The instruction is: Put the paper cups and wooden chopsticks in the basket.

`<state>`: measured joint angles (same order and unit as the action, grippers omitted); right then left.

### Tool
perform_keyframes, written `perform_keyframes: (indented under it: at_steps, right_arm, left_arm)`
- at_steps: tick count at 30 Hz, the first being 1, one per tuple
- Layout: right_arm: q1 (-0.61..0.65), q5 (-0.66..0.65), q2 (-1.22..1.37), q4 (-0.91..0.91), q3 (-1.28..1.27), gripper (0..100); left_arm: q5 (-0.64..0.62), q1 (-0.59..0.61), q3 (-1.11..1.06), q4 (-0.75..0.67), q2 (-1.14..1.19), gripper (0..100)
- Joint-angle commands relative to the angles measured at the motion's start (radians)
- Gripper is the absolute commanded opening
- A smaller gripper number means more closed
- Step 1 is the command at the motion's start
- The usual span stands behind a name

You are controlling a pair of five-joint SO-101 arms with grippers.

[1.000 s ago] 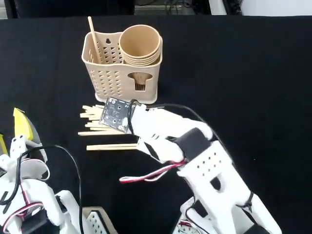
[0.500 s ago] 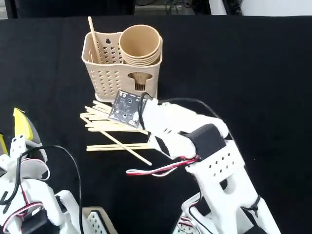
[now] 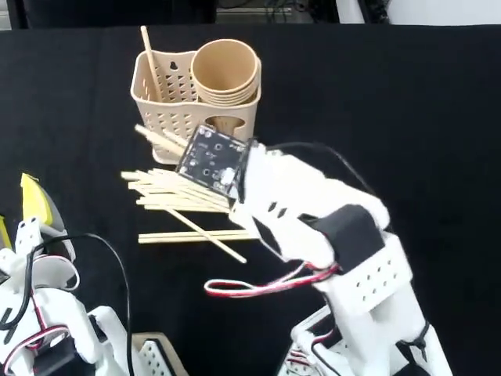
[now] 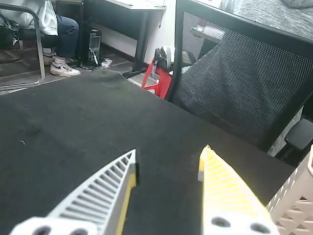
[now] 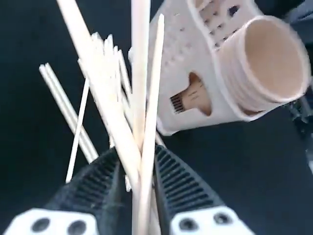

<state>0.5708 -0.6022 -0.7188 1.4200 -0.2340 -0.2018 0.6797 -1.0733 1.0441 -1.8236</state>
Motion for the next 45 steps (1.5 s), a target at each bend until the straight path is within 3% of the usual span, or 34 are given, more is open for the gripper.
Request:
perform_keyframes:
  at_steps: [1, 7, 14, 17, 32, 45]
  right_arm:
    - [0.011, 0.005, 0.058, 0.008, 0.116, 1.1]
    - [-0.034, -0.015, 0.295, 0.086, 0.418, 1.1]
    - [-0.117, -0.048, 0.677, 0.345, 0.981, 1.1]
    - [-0.158, -0.044, 0.768, 0.348, 1.072, 1.1]
    - [-0.129, -0.057, 0.746, 0.348, 0.961, 1.1]
    - [0.080, -0.097, 0.513, 0.305, 0.358, 1.1]
  left_arm:
    - [-0.002, 0.007, 0.005, 0.005, 0.000, 21]
    - [-0.002, 0.007, 0.004, 0.005, 0.000, 21]
    - [-0.002, 0.004, 0.004, 0.006, 0.000, 21]
    - [-0.002, 0.004, 0.004, 0.006, 0.000, 21]
    - [-0.002, 0.004, 0.002, 0.017, 0.000, 21]
    - [0.037, 0.010, 0.002, 0.020, 0.000, 21]
